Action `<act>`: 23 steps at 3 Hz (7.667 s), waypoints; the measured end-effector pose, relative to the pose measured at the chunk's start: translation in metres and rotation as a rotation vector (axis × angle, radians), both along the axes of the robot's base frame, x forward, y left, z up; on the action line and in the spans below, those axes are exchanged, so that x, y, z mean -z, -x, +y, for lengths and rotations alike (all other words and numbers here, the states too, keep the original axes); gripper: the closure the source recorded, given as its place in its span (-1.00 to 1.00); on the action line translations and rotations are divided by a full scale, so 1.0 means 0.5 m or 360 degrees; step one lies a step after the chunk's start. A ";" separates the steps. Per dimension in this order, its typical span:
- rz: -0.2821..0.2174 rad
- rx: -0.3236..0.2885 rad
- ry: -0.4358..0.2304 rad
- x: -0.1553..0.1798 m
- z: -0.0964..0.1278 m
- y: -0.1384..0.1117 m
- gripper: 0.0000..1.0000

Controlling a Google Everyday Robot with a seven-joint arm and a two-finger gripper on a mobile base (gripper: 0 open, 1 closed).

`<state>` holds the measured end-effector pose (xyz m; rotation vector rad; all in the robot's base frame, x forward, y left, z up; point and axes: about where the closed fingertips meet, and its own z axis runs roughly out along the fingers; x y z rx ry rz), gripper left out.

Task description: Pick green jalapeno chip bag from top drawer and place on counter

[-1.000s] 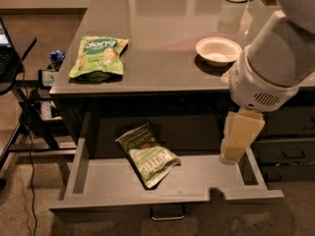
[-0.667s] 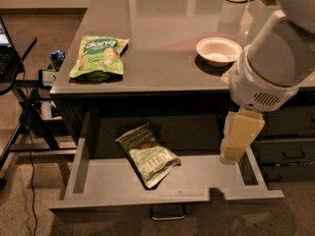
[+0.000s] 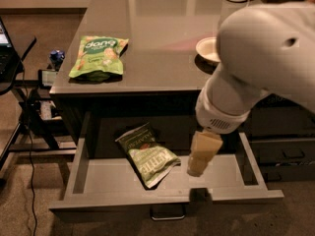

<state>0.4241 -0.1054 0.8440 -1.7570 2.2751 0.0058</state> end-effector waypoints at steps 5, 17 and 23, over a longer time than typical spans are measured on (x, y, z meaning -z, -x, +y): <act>0.0211 0.0147 -0.0136 0.189 0.137 -0.056 -1.00; 0.0531 0.0757 -0.0290 0.519 0.228 -0.165 -1.00; 0.0531 0.0757 -0.0290 0.501 0.228 -0.164 1.00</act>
Offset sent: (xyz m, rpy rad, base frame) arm 0.0099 0.0116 -0.0289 0.0110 0.0377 -0.0395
